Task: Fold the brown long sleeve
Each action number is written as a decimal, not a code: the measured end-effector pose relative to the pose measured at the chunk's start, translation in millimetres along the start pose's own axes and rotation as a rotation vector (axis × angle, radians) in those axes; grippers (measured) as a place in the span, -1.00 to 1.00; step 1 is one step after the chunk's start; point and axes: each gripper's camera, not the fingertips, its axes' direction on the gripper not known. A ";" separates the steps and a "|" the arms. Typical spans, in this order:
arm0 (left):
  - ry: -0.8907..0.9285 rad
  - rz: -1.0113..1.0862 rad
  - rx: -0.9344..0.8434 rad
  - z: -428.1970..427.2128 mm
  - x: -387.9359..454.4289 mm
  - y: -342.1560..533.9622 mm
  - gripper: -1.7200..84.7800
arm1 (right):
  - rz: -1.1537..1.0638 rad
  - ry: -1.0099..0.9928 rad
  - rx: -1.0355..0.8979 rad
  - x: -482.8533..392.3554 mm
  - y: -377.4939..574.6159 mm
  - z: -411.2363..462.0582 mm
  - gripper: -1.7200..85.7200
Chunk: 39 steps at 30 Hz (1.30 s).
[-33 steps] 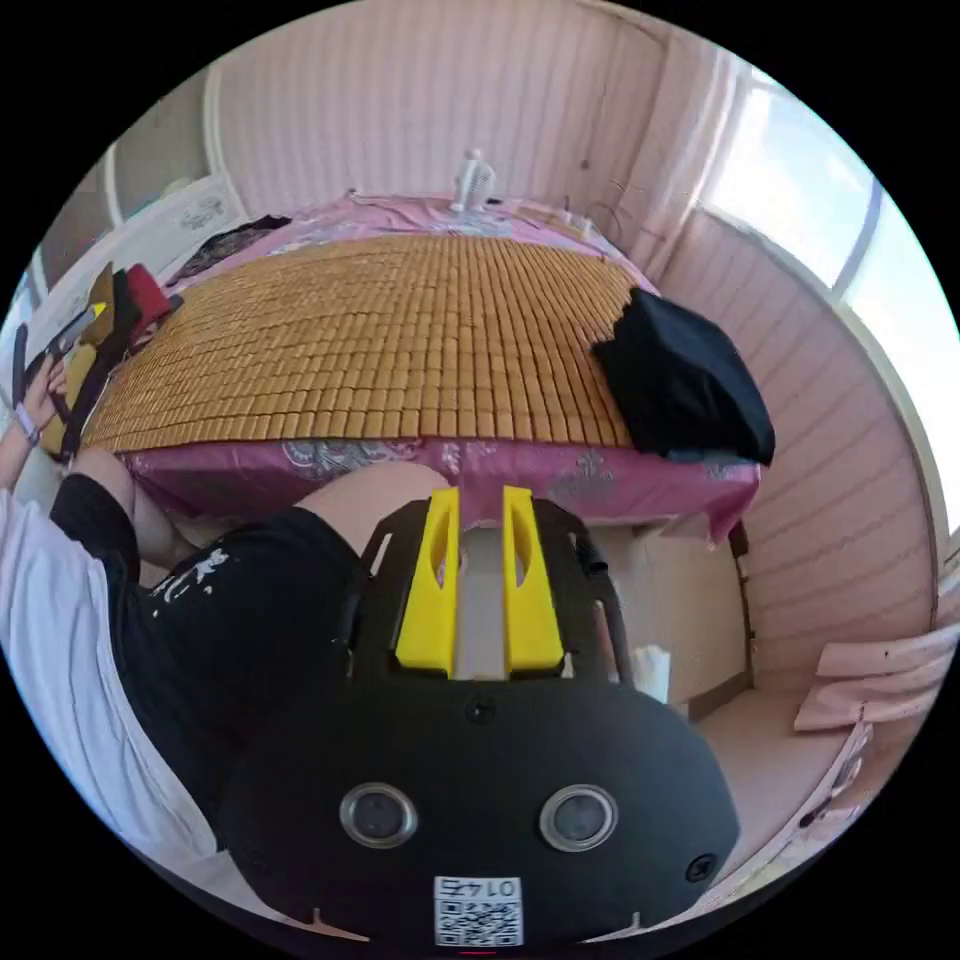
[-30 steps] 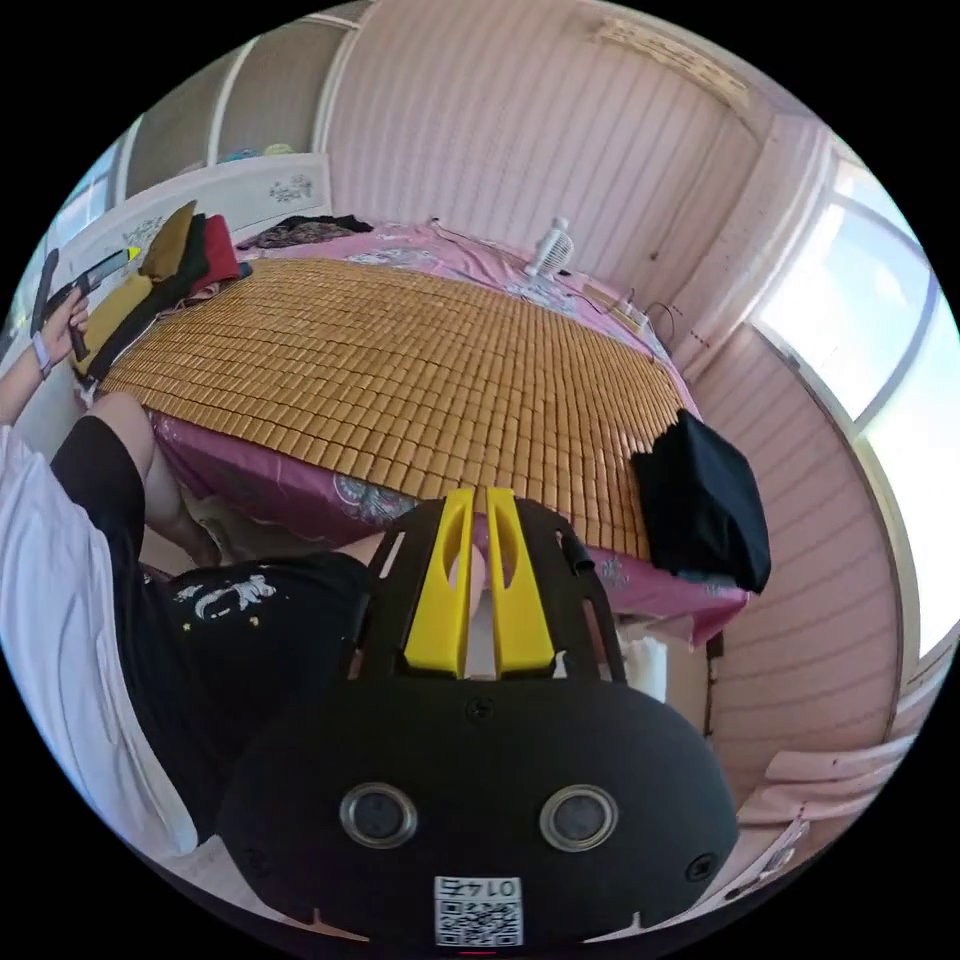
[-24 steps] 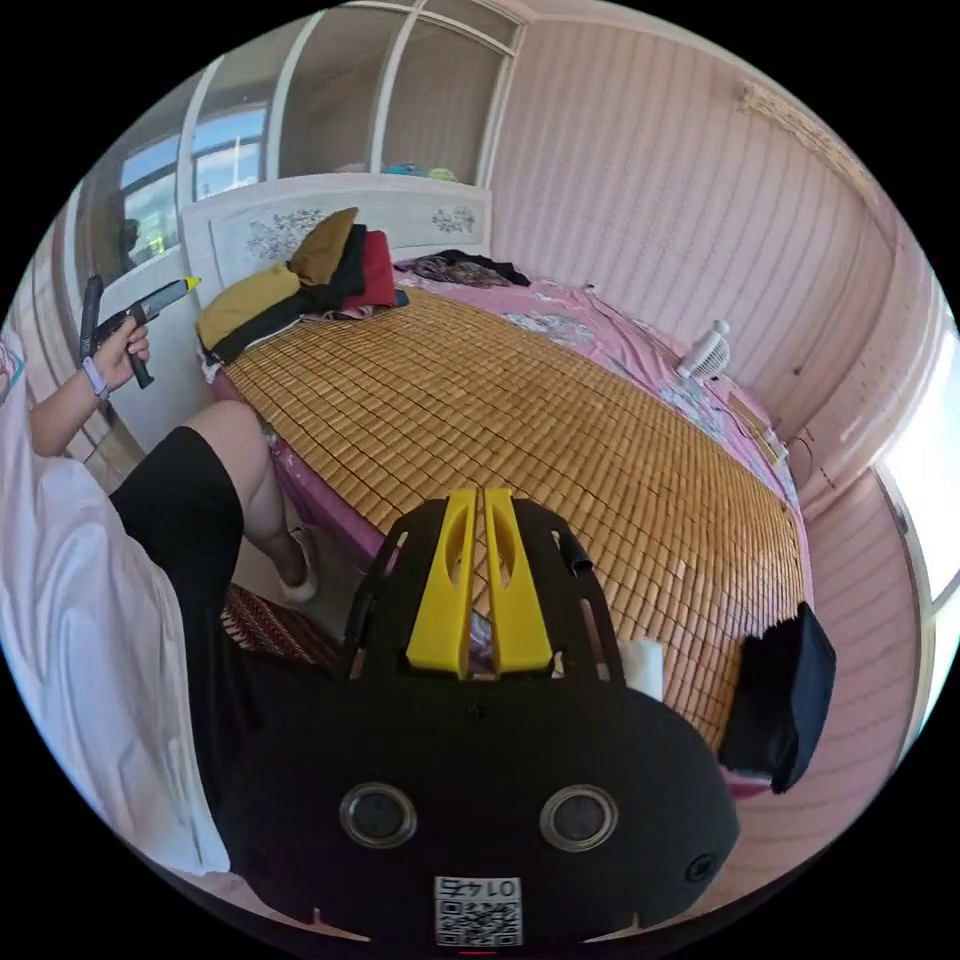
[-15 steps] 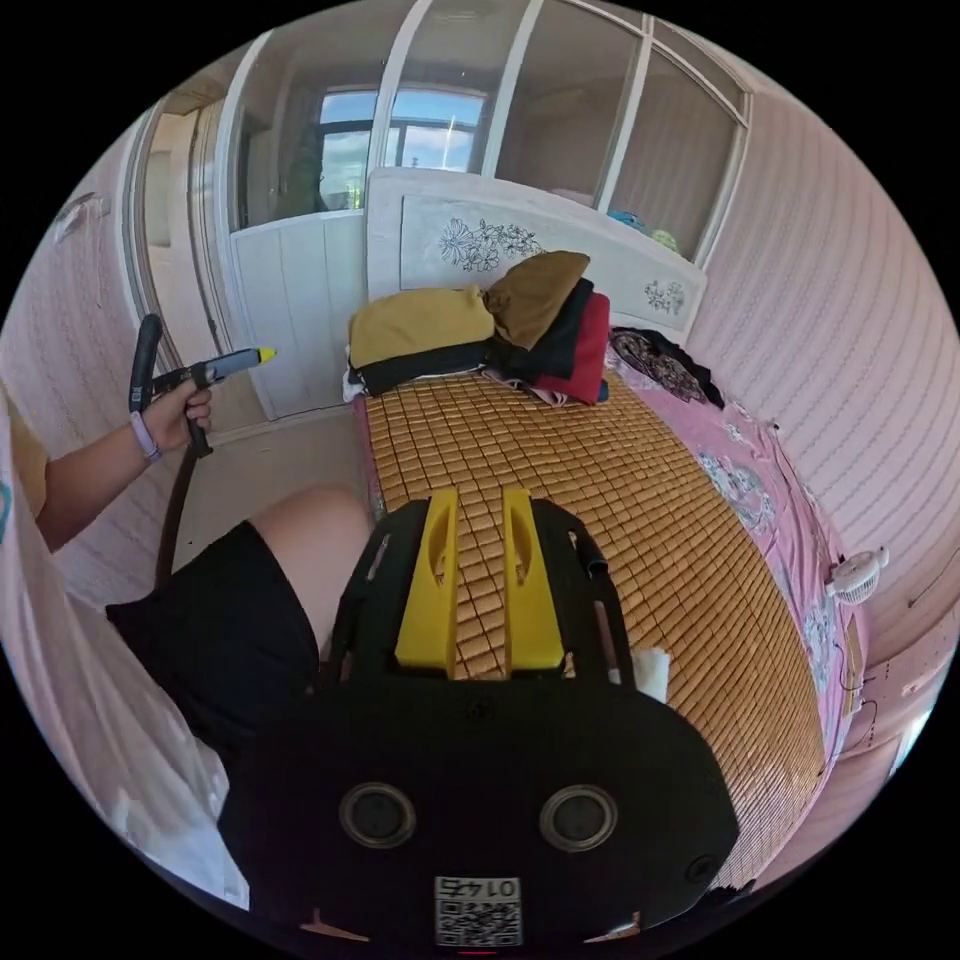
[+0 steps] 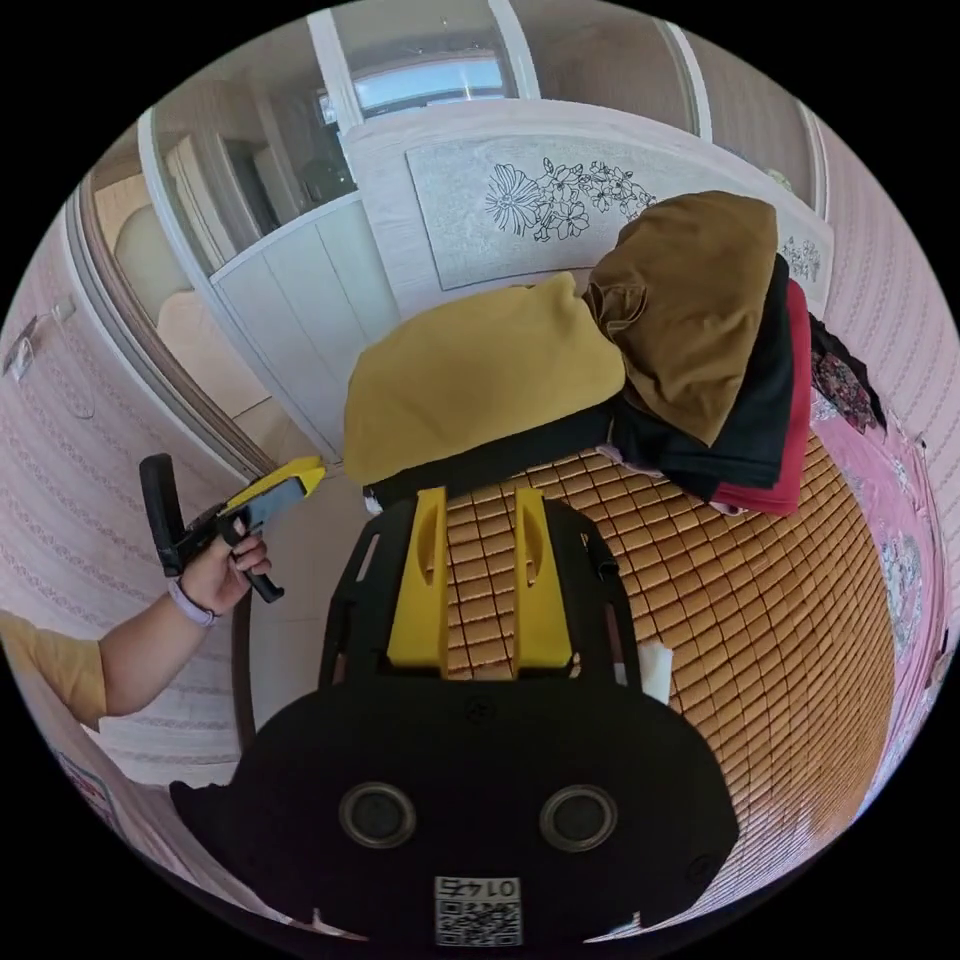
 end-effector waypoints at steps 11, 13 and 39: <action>-0.018 -0.003 -0.136 61.1 -11.3 -31.9 -0.86 | 0.270 -0.170 -0.137 69.9 -56.0 86.2 -0.83; 0.010 0.028 -0.043 45.0 0.6 -39.6 -0.93 | 0.178 -0.183 -0.126 69.6 -61.8 67.2 -0.88; 0.584 0.276 -0.536 97.9 282.9 73.6 -0.76 | 0.674 0.100 -0.007 151.3 493.4 -270.8 -0.76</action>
